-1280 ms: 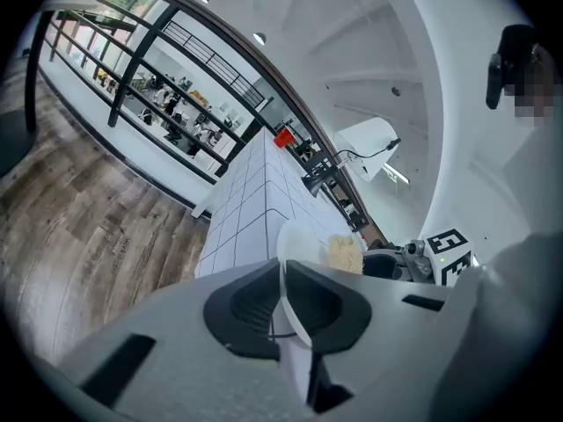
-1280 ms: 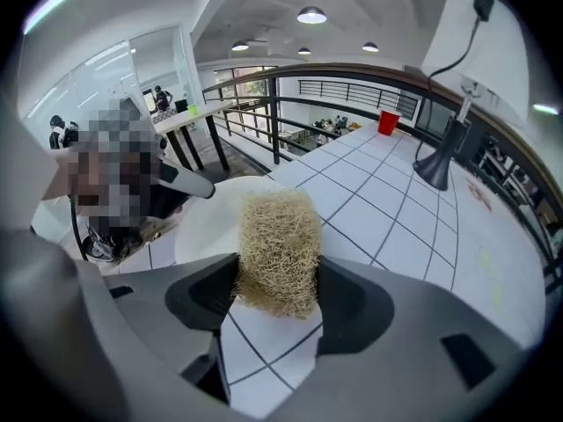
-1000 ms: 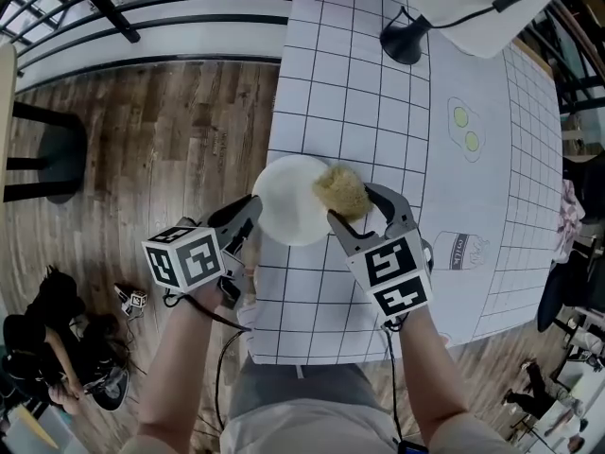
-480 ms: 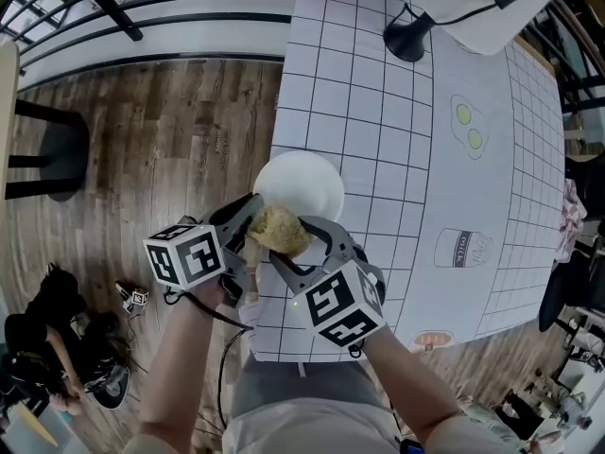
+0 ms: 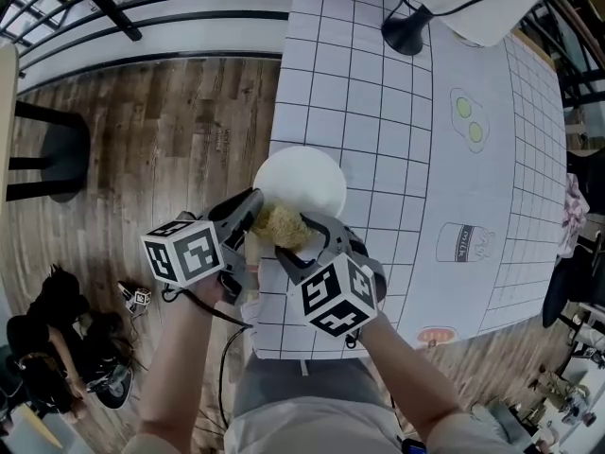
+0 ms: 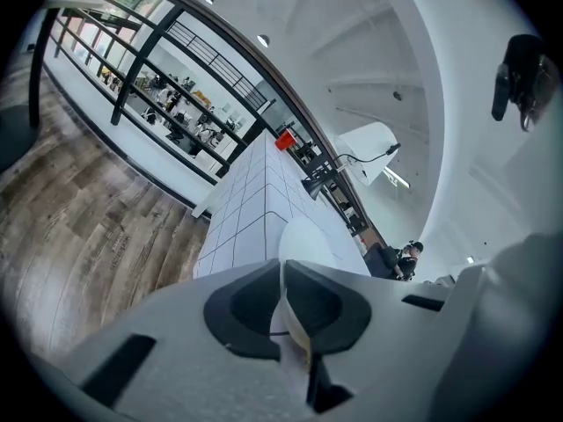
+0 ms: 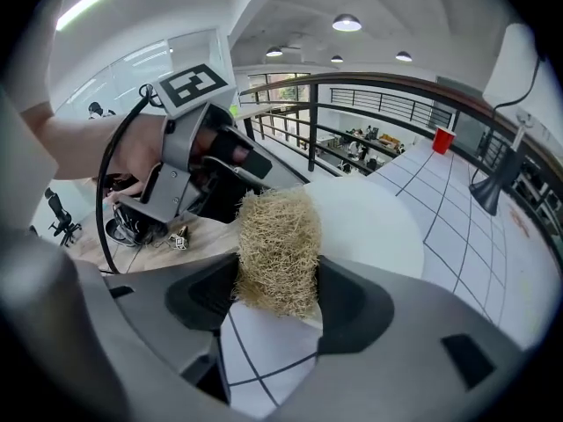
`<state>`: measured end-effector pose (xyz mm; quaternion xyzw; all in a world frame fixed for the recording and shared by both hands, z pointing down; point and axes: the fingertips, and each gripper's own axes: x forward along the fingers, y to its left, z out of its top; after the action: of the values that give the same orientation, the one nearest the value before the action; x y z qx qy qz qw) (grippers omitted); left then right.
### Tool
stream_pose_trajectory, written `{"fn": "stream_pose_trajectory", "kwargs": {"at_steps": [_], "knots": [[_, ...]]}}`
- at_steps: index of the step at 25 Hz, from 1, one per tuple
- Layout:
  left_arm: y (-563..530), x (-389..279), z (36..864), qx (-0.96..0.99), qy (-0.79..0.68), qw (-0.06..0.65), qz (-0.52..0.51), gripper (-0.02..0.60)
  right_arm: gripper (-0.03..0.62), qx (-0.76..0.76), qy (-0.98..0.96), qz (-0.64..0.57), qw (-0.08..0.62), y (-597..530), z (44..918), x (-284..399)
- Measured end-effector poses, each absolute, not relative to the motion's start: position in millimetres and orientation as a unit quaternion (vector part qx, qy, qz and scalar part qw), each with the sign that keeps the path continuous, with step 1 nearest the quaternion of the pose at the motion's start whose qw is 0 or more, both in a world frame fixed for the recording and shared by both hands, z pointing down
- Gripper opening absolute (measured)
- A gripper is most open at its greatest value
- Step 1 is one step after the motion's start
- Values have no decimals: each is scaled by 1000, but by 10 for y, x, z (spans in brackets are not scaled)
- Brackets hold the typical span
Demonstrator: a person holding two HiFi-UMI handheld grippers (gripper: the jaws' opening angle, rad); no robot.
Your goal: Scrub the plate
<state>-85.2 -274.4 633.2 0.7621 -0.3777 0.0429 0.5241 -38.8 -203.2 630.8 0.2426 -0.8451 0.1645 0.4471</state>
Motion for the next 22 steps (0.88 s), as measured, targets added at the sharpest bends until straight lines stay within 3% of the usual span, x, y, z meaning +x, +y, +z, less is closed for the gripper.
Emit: {"fn": "stream_pose_trajectory", "kwargs": {"at_steps": [17,22], "knots": [[-2749,-857,6340,763,-384,518,50,34,265,318,-792,171,492,-2208,6281,688],[-2792,-889,6298,774,-398,489,63,56,265,335,-799,180,467,-2239,6136,716]]}}
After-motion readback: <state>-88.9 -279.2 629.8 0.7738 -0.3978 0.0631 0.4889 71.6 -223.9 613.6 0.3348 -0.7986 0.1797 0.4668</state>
